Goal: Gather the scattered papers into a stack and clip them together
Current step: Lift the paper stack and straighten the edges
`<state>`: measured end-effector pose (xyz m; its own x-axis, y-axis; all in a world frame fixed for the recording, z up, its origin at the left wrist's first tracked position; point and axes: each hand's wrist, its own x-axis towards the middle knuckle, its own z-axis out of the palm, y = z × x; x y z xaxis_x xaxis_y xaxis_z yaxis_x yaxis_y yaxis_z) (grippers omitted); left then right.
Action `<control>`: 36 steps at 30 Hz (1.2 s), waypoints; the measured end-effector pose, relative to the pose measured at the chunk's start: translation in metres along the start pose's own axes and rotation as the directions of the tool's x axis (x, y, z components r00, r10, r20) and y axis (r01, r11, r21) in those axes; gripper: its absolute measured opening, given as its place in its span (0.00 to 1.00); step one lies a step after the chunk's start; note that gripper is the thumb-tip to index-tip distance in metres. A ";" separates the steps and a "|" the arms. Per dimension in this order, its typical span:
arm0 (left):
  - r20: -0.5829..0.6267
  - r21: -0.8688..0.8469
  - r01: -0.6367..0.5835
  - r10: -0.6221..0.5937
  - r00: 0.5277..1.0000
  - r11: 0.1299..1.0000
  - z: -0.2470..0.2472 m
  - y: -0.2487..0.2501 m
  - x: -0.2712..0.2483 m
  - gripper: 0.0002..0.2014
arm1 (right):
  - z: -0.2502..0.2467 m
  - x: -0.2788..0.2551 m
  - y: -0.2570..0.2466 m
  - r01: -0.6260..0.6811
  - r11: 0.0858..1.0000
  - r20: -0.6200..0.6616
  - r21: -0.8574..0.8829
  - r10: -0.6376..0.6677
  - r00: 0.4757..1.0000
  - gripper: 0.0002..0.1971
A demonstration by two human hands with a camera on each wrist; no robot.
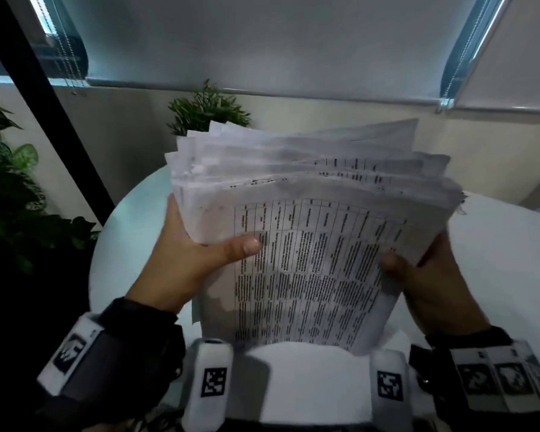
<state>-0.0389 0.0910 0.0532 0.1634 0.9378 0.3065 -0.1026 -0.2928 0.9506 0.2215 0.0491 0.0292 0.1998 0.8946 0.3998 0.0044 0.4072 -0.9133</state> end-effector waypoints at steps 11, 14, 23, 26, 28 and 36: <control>-0.040 -0.012 0.034 -0.035 0.999 0.999 -0.001 -0.008 -0.001 0.41 | 0.000 0.003 0.002 -0.045 0.999 0.019 -0.022 0.046 0.999 0.54; -0.147 0.014 0.028 -0.026 0.989 0.999 0.014 -0.015 -0.008 0.25 | 0.010 -0.003 0.006 -0.036 0.997 0.015 -0.070 0.037 0.999 0.29; -0.040 -0.035 0.052 -0.053 0.998 0.998 -0.006 -0.013 0.004 0.44 | 0.009 0.012 0.003 -0.012 1.000 -0.031 0.002 0.012 0.999 0.50; -0.091 0.072 0.042 -0.035 0.995 0.997 0.012 -0.023 -0.007 0.28 | 0.017 -0.002 0.015 -0.064 0.997 -0.077 -0.041 0.061 0.995 0.32; -0.166 0.101 -0.005 0.022 0.986 0.995 0.022 -0.019 -0.010 0.25 | 0.024 0.000 0.006 -0.012 0.999 -0.113 -0.031 0.008 0.994 0.26; -0.061 -0.039 0.014 -0.016 0.998 0.999 0.004 -0.015 0.003 0.41 | 0.013 0.013 -0.002 -0.013 0.999 0.004 0.037 0.013 1.000 0.45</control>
<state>-0.0326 0.0969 0.0403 0.1049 0.9519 0.2878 -0.1382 -0.2727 0.9521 0.2111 0.0624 0.0373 0.1961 0.9005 0.3880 -0.0346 0.4018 -0.9151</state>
